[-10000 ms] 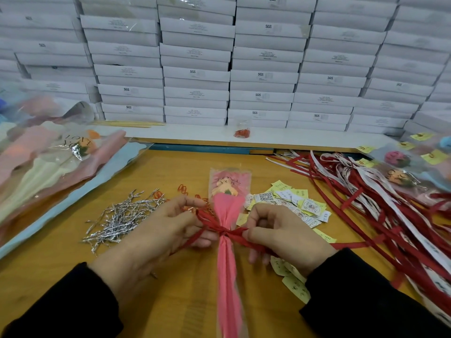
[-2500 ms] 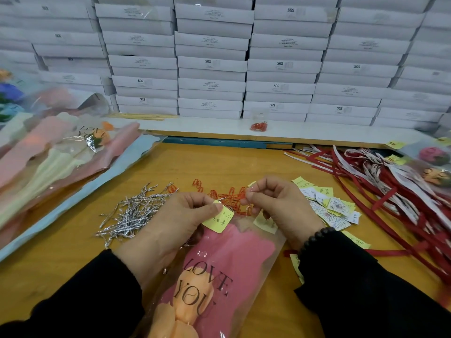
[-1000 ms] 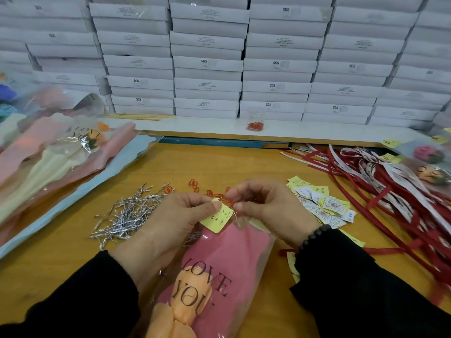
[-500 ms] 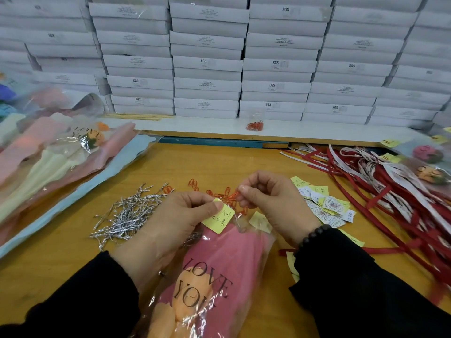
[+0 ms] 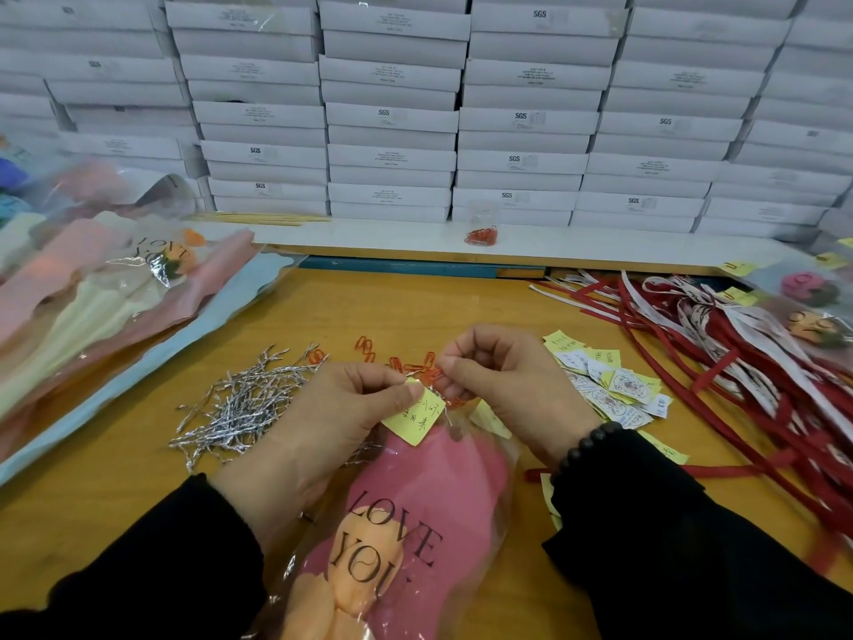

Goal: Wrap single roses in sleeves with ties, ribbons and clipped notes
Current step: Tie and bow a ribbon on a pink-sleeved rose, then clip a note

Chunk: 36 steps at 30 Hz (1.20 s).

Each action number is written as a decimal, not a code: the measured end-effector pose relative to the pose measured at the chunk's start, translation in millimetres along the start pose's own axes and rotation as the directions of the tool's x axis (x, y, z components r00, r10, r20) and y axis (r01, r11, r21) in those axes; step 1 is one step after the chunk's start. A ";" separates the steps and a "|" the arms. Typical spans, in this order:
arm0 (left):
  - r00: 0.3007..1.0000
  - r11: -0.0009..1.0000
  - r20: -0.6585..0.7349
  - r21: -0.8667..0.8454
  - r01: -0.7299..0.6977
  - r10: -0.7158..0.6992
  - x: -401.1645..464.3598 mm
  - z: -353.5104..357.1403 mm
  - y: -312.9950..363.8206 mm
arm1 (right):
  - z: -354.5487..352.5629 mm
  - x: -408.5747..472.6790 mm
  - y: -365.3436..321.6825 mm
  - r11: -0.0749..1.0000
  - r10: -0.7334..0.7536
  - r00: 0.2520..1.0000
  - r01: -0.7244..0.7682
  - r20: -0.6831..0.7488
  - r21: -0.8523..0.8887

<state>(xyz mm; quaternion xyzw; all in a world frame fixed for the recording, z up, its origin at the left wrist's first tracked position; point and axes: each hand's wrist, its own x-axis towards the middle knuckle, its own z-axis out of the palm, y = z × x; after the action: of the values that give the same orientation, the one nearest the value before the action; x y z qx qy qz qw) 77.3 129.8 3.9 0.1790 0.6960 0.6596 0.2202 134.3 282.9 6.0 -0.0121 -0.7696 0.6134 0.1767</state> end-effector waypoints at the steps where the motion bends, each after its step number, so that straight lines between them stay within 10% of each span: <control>1: 1.000 1.000 -0.004 0.004 0.000 0.000 0.0 0.2 -0.1 | -0.2 0.1 -0.1 1.000 -0.005 1.000 0.005 -0.009 -0.014; 36: 1.000 1.000 -0.013 0.007 -0.017 0.017 -0.1 -0.4 -0.8 | 14.1 -4.9 -4.6 0.995 -0.051 0.995 0.043 -0.085 -0.086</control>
<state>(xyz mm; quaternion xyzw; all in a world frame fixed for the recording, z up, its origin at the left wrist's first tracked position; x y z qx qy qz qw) 77.3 129.4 3.2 0.1815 0.6981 0.6602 0.2095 135.7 267.4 6.5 -0.0281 -0.7865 0.5749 0.2240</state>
